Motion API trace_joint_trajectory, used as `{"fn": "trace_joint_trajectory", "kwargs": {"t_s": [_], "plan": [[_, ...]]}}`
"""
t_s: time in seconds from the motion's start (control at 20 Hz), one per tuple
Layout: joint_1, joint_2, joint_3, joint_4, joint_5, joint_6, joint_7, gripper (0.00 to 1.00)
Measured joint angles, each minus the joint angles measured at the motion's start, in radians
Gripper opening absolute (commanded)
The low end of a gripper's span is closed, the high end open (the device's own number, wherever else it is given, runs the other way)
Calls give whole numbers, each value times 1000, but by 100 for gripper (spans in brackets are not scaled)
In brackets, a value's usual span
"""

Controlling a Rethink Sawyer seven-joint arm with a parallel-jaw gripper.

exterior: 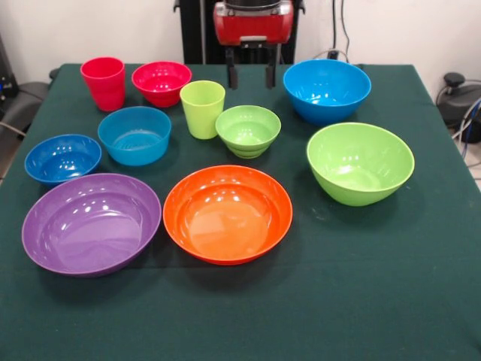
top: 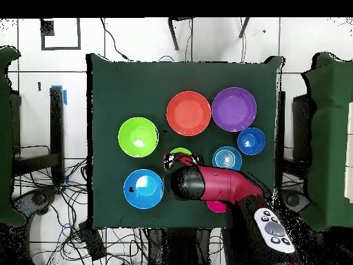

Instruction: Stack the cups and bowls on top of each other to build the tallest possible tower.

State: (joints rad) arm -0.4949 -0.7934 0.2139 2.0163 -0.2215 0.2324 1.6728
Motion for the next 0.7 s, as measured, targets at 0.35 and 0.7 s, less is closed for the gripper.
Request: {"fn": "trace_joint_trajectory", "kwargs": {"t_s": [0.35, 0.7], "plan": [[-38, 5, 5, -27, -49, 12, 0, 100], [-59, 5, 24, -42, -85, 116, 0, 100]]}}
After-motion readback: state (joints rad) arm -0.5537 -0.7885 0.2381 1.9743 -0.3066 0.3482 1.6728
